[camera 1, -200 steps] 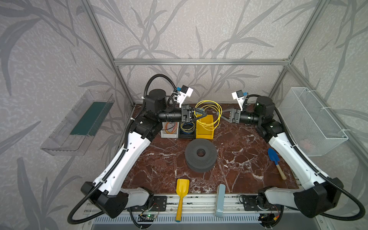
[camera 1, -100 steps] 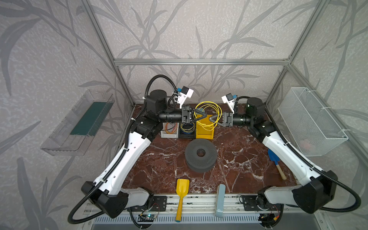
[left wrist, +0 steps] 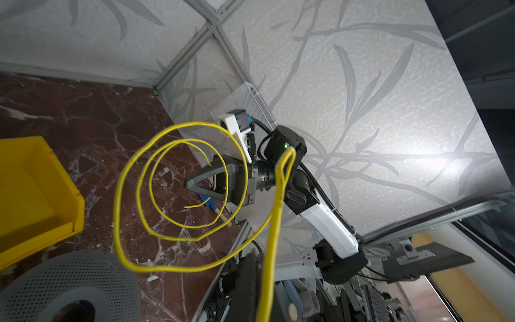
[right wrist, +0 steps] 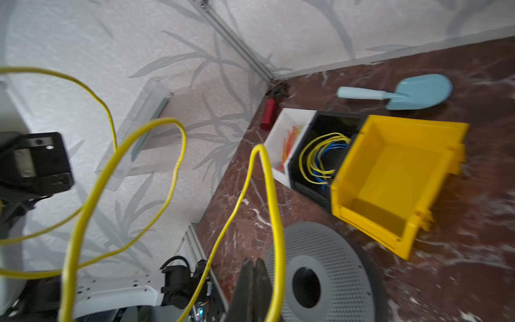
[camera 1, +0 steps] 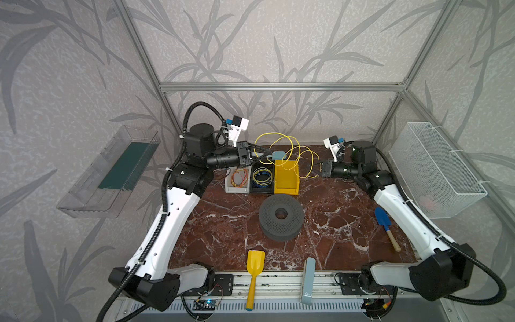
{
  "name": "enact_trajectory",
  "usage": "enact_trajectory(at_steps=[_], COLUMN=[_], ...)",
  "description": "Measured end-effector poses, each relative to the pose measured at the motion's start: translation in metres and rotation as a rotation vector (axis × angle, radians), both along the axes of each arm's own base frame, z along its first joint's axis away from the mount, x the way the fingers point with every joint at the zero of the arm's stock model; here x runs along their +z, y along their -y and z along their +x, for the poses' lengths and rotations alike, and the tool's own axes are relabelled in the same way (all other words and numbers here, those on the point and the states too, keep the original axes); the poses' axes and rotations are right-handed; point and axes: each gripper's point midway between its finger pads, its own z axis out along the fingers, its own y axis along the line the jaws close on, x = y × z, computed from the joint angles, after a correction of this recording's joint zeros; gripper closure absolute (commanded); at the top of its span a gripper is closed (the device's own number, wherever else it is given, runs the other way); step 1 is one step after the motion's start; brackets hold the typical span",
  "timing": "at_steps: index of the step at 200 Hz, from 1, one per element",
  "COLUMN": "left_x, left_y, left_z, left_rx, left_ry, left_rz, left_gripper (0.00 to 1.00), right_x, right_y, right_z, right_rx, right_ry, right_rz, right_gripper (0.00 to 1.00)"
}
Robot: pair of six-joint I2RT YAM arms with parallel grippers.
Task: Wrap the cables
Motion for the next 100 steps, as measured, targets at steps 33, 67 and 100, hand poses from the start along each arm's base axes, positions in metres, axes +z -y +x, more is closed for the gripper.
enact_trajectory(at_steps=[33,67,100], left_x=[0.022,0.054,0.046], left_y=[-0.049,-0.092,-0.157], left_z=[0.014,0.019,0.037], left_rx=[0.214,0.468,0.802], left_ry=[0.026,0.114,0.107], left_rz=[0.068,0.227,0.488], left_gripper=[1.00,1.00,1.00], right_x=[-0.042,-0.092,-0.151], right_y=[0.052,0.110,0.164], right_z=[0.014,0.019,0.008], right_rx=[-0.200,-0.396,-0.544], right_ry=[-0.050,-0.135,-0.289], right_rz=[-0.167,-0.313,-0.379], right_gripper=[1.00,1.00,1.00])
